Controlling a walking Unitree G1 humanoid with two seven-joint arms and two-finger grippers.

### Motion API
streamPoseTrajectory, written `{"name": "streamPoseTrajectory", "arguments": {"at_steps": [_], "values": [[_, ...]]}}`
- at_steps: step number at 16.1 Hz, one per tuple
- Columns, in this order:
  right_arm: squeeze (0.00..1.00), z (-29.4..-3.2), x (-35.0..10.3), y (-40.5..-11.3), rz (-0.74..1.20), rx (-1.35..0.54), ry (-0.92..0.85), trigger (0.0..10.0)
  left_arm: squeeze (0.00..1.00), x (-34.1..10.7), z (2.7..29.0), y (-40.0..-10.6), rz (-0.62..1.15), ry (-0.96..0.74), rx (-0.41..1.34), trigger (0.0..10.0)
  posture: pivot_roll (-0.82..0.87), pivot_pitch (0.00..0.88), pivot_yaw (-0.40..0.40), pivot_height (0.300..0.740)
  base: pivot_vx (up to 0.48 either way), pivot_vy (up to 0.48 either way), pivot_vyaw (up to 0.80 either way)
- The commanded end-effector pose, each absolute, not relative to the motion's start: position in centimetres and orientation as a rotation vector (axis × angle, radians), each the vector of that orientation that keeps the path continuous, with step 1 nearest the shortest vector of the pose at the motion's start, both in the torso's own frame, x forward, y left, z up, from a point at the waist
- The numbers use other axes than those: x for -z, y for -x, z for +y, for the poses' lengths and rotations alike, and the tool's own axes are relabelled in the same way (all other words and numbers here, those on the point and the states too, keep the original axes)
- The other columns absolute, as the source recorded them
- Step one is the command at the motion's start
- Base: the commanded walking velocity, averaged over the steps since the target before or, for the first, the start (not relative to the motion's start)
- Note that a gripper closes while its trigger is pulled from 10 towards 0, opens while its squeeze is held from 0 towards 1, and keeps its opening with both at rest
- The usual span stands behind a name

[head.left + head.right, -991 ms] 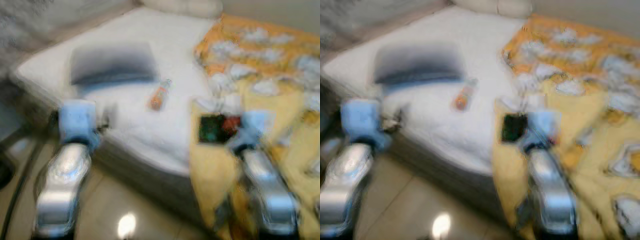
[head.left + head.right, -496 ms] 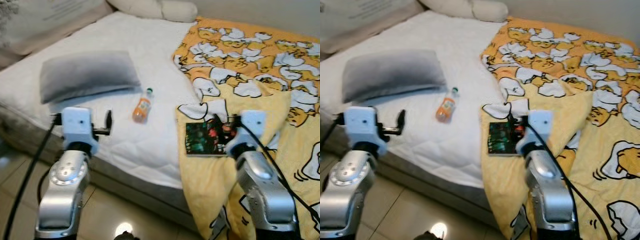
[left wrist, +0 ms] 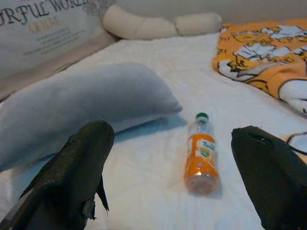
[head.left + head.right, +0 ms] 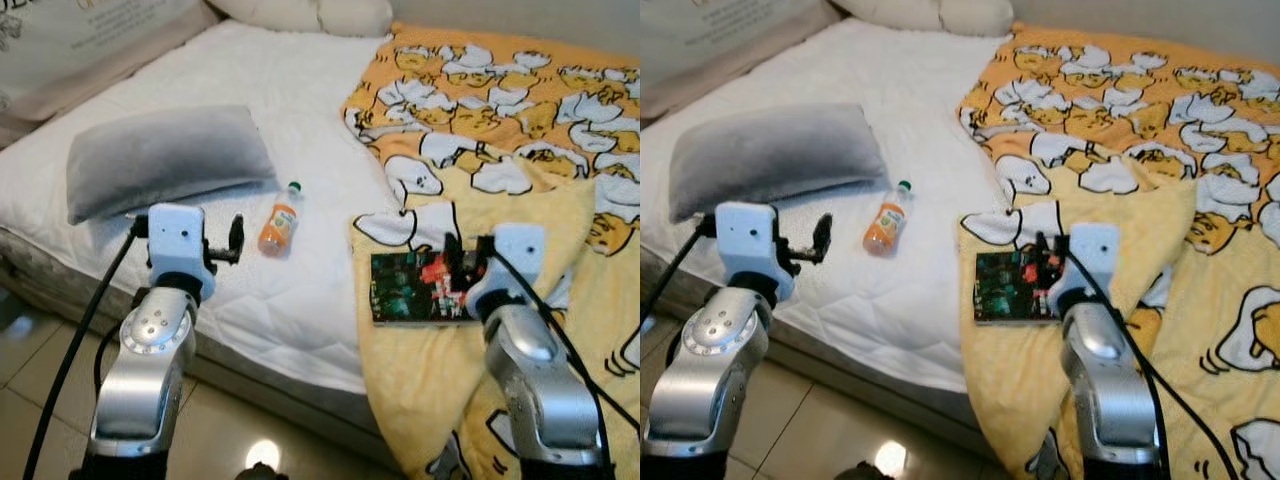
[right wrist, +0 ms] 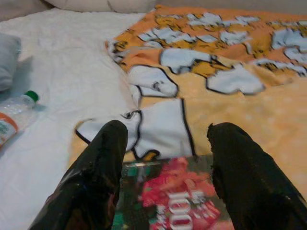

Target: Clean up the room

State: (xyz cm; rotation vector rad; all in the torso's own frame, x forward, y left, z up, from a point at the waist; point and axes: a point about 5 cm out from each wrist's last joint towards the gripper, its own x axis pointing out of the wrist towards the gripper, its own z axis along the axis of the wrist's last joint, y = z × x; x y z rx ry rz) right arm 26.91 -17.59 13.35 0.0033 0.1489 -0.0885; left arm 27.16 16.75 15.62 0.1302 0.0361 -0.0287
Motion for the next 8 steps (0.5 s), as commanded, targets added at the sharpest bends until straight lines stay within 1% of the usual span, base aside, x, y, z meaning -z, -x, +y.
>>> {"name": "streamPoseTrajectory", "arguments": {"at_steps": [1, 2, 3, 5, 7, 8], "values": [[0.00, -18.04, -13.22, -26.90, 0.164, 0.116, -0.009, 10.0, 1.00, -15.50, 16.65, -26.92, 0.042, -0.133, 0.035, 10.0, -0.03, 0.039, 0.032, 0.740, 0.000, 0.398, 0.00], [0.00, -18.10, -13.29, -26.89, 0.157, 0.122, 0.001, 10.0, 1.00, -15.50, 16.68, -26.89, 0.042, -0.135, 0.031, 10.0, -0.03, 0.039, 0.032, 0.740, 0.000, 0.398, 0.00], [0.00, -17.87, -13.16, -26.73, 0.158, 0.117, 0.004, 10.0, 1.00, -15.47, 16.81, -26.85, 0.044, -0.138, 0.025, 10.0, -0.03, 0.036, 0.026, 0.740, 0.000, 0.416, -0.77], [0.00, -17.17, -12.70, -26.35, 0.183, 0.079, -0.052, 10.0, 1.00, -15.46, 17.09, -26.74, 0.045, -0.142, 0.016, 10.0, -0.03, 0.029, 0.021, 0.740, 0.000, 0.368, -0.78], [0.00, -17.12, -12.70, -26.35, 0.181, 0.087, -0.036, 10.0, 1.00, -15.44, 17.24, -26.75, 0.047, -0.143, 0.009, 10.0, -0.03, 0.025, 0.022, 0.740, 0.000, 0.368, -0.78], [0.00, -17.15, -12.67, -26.43, 0.182, 0.092, -0.026, 10.0, 1.00, -15.43, 17.34, -26.79, 0.047, -0.145, 0.007, 10.0, -0.03, 0.022, 0.021, 0.740, 0.000, 0.368, -0.54]]}}
